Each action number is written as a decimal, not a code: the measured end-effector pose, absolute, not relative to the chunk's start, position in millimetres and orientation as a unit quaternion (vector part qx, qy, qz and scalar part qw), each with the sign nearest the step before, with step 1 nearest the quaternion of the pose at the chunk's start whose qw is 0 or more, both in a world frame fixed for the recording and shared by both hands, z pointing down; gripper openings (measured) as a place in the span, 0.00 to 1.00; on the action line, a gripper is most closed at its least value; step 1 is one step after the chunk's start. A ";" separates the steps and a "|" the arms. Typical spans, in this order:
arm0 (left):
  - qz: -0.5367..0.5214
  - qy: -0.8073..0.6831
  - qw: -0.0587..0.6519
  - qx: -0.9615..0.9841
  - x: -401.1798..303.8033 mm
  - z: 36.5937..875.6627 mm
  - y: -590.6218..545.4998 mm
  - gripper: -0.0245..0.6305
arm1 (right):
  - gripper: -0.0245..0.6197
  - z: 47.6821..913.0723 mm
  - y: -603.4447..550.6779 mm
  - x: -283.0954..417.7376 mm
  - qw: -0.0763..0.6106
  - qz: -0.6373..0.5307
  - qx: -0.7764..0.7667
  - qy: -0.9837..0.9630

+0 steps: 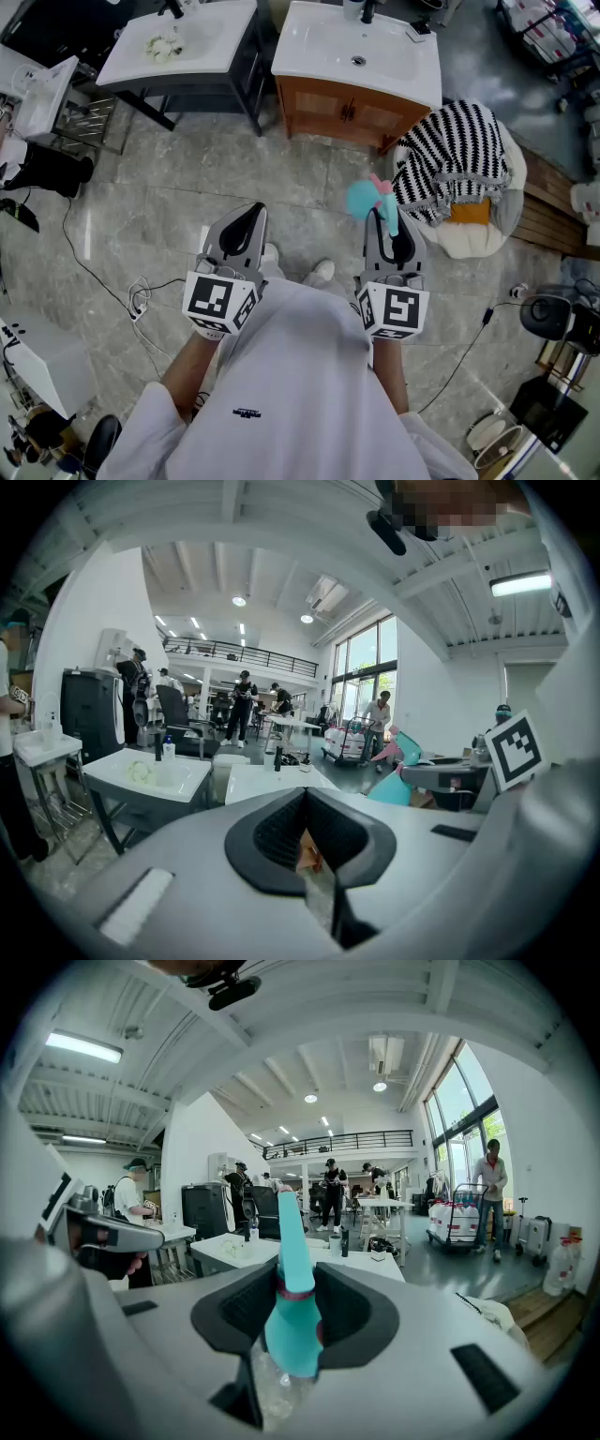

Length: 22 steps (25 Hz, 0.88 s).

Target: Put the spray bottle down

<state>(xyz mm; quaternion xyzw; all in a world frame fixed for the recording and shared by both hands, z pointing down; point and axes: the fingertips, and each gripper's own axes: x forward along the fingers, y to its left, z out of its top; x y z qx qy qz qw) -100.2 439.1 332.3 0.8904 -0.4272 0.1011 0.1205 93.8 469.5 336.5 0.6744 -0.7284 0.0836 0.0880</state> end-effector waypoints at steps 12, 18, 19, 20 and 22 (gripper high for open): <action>0.089 -0.397 0.136 0.903 -132.0 323.9 440.7 0.04 | 0.22 328.5 473.8 52.4 0.080 0.085 0.691 -0.713; 0.080 -0.388 0.144 0.907 -169.6 325.1 430.6 0.04 | 0.22 332.5 468.5 11.9 0.087 0.091 0.689 -0.714; 0.076 -0.386 0.151 0.907 -176.0 325.9 427.5 0.04 | 0.22 331.8 465.7 6.2 0.091 0.088 0.690 -0.713; 0.072 -0.384 0.156 0.907 -183.2 326.2 424.2 0.04 | 0.22 331.0 461.9 -0.4 0.095 0.084 0.690 -0.712; 0.067 -0.382 0.158 0.908 -200.3 326.6 420.2 0.04 | 0.22 331.3 454.7 -16.9 0.100 0.078 0.689 -0.714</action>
